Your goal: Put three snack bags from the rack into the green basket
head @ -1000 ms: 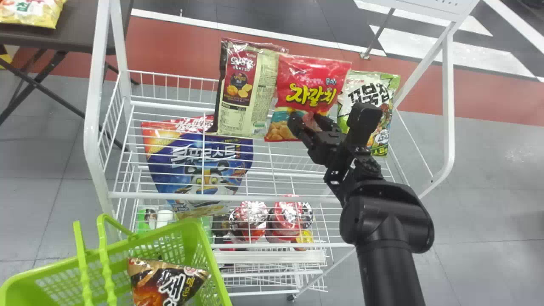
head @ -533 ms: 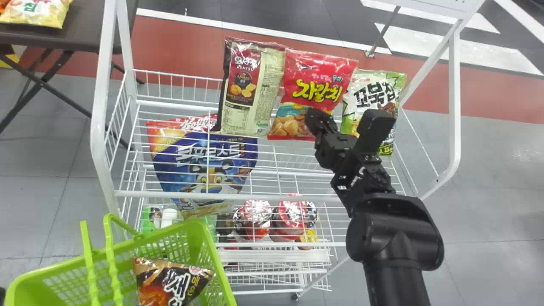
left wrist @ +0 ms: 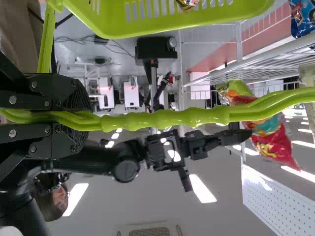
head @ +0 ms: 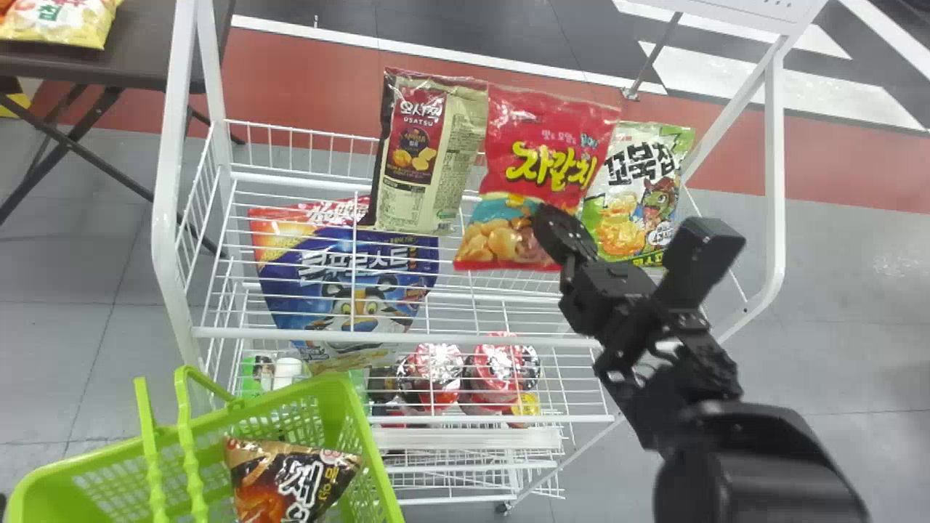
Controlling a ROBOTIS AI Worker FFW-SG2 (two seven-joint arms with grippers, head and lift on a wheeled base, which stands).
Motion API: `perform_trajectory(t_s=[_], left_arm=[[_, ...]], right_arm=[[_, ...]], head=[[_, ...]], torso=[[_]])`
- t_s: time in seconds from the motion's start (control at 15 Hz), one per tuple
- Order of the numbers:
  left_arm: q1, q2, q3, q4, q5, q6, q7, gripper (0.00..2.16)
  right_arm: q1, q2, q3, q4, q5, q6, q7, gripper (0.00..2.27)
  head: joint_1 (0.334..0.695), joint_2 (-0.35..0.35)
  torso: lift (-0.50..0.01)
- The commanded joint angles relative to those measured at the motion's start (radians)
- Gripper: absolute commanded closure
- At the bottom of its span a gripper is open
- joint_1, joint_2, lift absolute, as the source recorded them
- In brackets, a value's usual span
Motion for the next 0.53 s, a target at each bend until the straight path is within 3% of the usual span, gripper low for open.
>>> perform_trajectory(t_s=[0.0, 0.13, 0.33, 0.4, 0.47], left_arm=[[-0.003, 0.0, 0.0, 0.0, 0.0, 0.0, 0.002, 2.15], [-0.005, 0.0, -0.002, -0.003, 0.0, 0.0, 0.003, 2.15], [-0.008, 0.0, -0.002, -0.002, 0.0, 0.0, 0.006, 2.15], [-0.009, 0.0, -0.004, -0.002, 0.0, 0.0, 0.006, 2.15], [-0.009, 0.0, -0.004, -0.003, 0.0, 0.0, 0.006, 2.15]], right_arm=[[0.132, 0.0, -0.014, -0.144, -0.098, 0.094, 0.014, 2.25], [0.2, 0.0, -0.014, -0.213, -0.198, 0.204, 0.04, 2.25], [0.229, 0.0, 0.038, -0.277, -0.269, 0.502, 0.103, 2.25], [0.229, -0.001, 0.058, -0.283, -0.287, 0.566, 0.12, 2.25], [0.229, -0.001, 0.07, -0.292, -0.307, 0.624, 0.122, 2.25]], head=[[0.695, -0.296], [0.695, -0.291], [0.695, -0.223], [0.695, -0.191], [0.695, -0.112]], torso=[[0.0], [0.0], [0.0], [0.0], [0.0]])
